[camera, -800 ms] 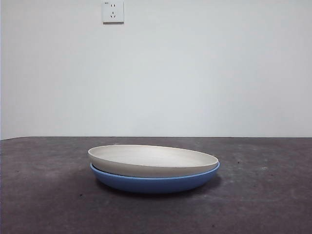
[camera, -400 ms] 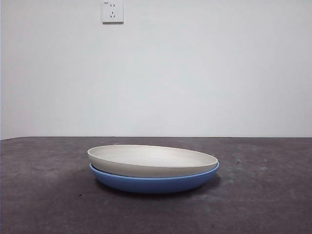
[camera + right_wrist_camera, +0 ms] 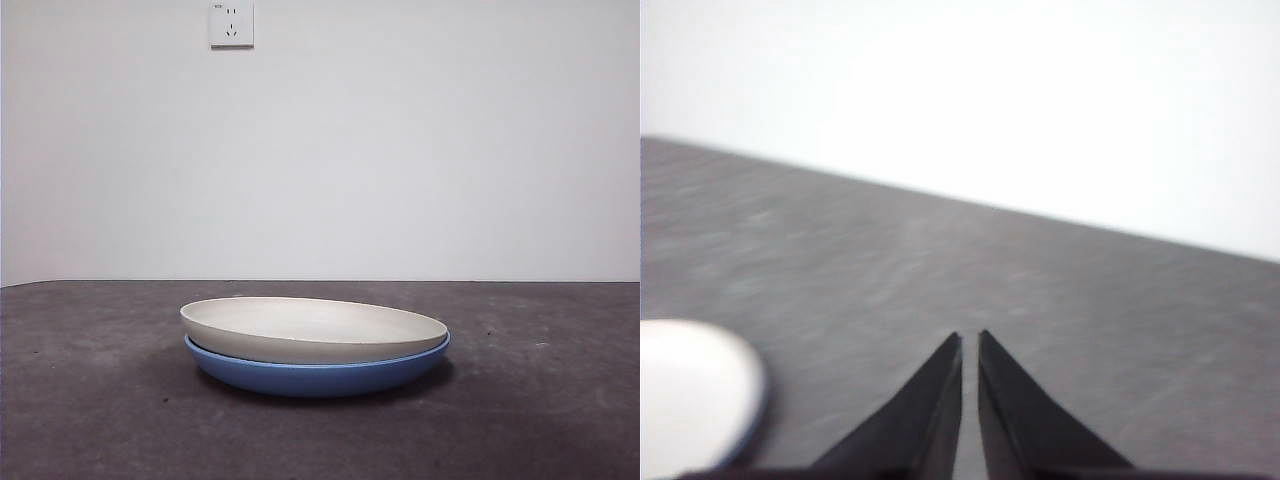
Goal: Pick up the white plate, put it on the blue plate, put it on desk
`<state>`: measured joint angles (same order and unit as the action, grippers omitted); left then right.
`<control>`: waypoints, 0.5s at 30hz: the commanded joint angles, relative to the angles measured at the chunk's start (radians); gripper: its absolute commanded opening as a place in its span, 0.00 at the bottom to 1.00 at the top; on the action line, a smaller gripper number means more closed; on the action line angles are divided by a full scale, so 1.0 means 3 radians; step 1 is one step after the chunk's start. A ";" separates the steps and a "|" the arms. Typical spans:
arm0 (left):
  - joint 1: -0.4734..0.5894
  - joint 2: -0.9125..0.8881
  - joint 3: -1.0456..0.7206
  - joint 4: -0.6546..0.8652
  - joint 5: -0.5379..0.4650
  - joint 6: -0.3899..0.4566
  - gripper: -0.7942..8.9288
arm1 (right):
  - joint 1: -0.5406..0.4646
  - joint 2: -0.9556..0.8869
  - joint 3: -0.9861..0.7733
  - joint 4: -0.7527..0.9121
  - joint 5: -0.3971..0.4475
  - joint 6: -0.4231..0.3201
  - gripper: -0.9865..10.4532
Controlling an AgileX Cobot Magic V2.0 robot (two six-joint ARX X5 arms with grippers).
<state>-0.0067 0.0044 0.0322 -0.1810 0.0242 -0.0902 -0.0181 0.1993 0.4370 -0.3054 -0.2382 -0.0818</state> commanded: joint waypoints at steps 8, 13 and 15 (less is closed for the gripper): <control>0.0003 -0.0004 -0.0069 -0.0019 -0.0006 0.0034 0.11 | -0.0031 -0.0540 -0.1255 0.0750 0.0601 -0.0013 0.11; 0.0003 -0.0004 -0.0069 -0.0019 -0.0006 0.0034 0.11 | 0.0056 -0.0652 -0.1420 0.0711 0.0863 0.0023 0.11; 0.0003 -0.0004 -0.0069 -0.0019 -0.0006 0.0034 0.11 | 0.0097 -0.0652 -0.1420 0.0635 0.0949 0.0038 0.11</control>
<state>-0.0067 0.0044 0.0322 -0.1810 0.0242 -0.0902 0.0071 0.0048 0.0158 -0.1139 0.0364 -0.0803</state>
